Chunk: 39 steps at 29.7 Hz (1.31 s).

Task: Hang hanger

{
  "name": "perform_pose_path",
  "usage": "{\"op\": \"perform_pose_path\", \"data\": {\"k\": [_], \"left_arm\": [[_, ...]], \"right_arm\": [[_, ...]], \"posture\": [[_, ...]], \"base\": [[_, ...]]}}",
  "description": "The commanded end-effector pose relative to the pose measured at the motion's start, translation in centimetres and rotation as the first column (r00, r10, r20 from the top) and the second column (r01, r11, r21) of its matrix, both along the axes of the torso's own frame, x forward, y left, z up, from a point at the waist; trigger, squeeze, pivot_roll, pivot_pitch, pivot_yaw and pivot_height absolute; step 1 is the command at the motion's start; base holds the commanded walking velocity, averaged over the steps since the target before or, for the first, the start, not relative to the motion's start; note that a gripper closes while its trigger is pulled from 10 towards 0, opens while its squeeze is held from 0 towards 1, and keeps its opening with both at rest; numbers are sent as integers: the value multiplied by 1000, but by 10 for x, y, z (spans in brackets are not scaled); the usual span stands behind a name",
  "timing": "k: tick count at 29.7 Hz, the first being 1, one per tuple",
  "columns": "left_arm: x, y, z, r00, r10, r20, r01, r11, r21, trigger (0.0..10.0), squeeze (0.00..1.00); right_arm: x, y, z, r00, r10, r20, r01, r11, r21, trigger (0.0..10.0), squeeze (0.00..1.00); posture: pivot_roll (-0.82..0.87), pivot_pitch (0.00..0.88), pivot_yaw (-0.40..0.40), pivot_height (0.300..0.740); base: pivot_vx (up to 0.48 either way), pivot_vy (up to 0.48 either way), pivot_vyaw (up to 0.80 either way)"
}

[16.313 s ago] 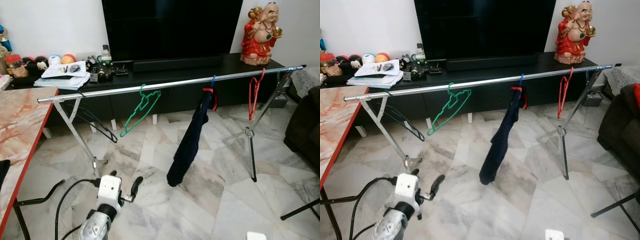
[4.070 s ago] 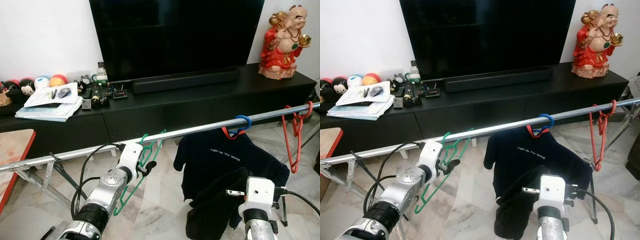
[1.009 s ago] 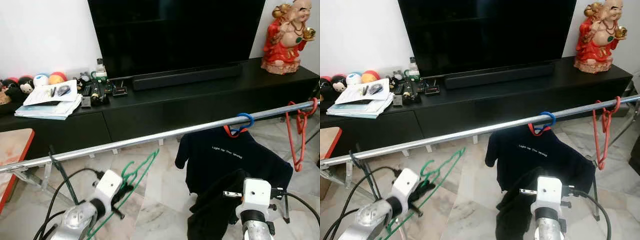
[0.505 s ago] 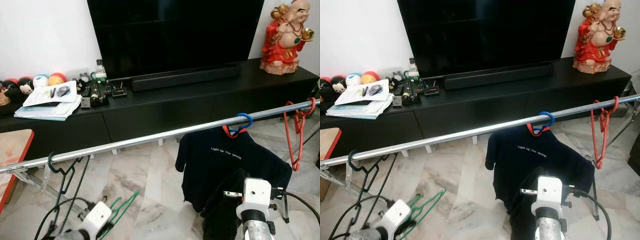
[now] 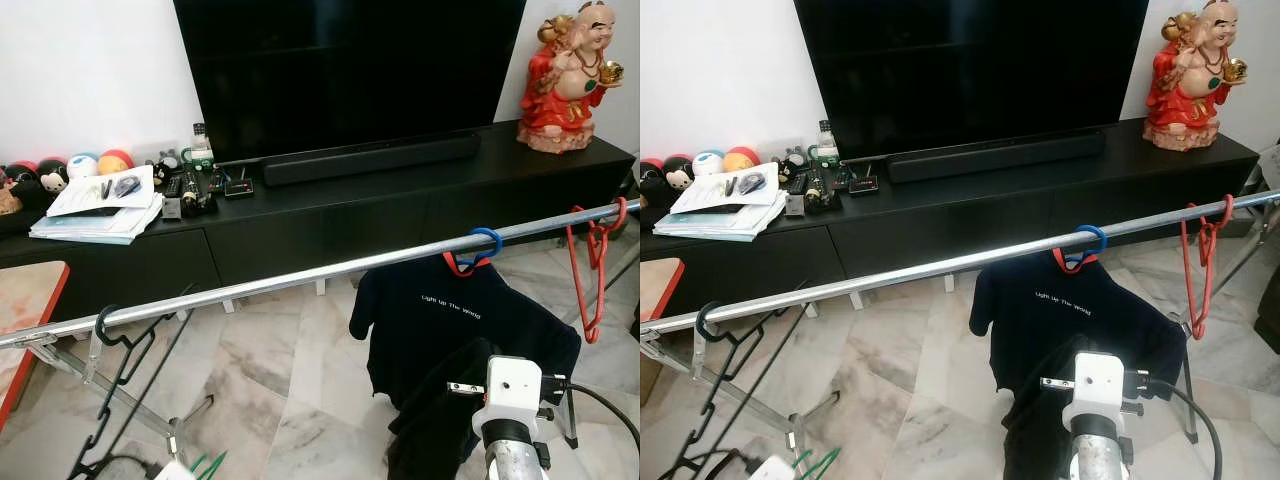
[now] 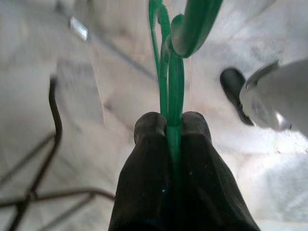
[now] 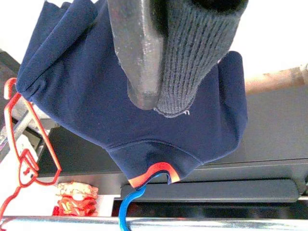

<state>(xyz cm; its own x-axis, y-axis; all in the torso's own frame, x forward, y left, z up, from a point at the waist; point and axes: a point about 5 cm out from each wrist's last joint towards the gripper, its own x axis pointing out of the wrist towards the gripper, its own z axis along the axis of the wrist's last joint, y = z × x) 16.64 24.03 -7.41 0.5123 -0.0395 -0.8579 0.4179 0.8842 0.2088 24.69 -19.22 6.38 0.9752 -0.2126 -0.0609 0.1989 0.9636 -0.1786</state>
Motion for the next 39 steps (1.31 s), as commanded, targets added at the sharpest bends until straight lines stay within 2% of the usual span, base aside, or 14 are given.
{"op": "perform_pose_path", "data": {"k": [1, 2, 4, 5, 9, 16, 26, 39], "left_arm": [[-8, 4, -4, 997, 71, -19, -71, 997, -2, 10000, 0], [-13, 4, -7, 991, 125, -36, -126, 992, -13, 10000, 0], [-19, 5, -11, 986, 160, -54, -161, 987, -13, 10000, 0], [-29, 6, -15, 971, 223, -82, -225, 974, -13, 10000, 0], [-39, 7, -19, 947, 303, -102, -306, 952, -14, 10000, 0], [-42, 14, -19, 916, 391, -92, -392, 920, 4, 10000, 0], [-42, 11, -20, 903, 420, -91, -422, 907, -3, 10000, 0], [-40, 1, -22, 914, 392, -104, -396, 918, -17, 10000, 0]], "right_arm": [[4, 3, 4, 1000, 9, 18, -8, 1000, -7, 10000, 0], [4, 3, 4, 1000, 11, 18, -11, 1000, -8, 10000, 0], [4, 4, 4, 1000, 12, 18, -12, 1000, -8, 10000, 0], [5, 4, 4, 1000, 14, 18, -14, 1000, -8, 10000, 0], [5, 3, 5, 1000, 16, 20, -16, 1000, -12, 10000, 0], [6, 6, 8, 998, 46, 39, -45, 999, -25, 10000, 0], [6, 7, 7, 998, 56, 29, -56, 998, -17, 10000, 0], [6, 7, 4, 998, 63, 12, -63, 998, -15, 10000, 0]], "posture": [[52, 1, 79, 740], [55, 1, 76, 740], [55, 1, 76, 740], [52, 1, 74, 740], [48, 2, 72, 740], [52, 3, 65, 740], [52, 2, 63, 740], [47, 0, 61, 740]], "base": [[0, 0, 0], [0, 0, 0], [0, 0, 0], [0, 0, 0], [0, 0, 0], [0, 0, 229], [0, 0, 800], [0, 0, 0]]}}
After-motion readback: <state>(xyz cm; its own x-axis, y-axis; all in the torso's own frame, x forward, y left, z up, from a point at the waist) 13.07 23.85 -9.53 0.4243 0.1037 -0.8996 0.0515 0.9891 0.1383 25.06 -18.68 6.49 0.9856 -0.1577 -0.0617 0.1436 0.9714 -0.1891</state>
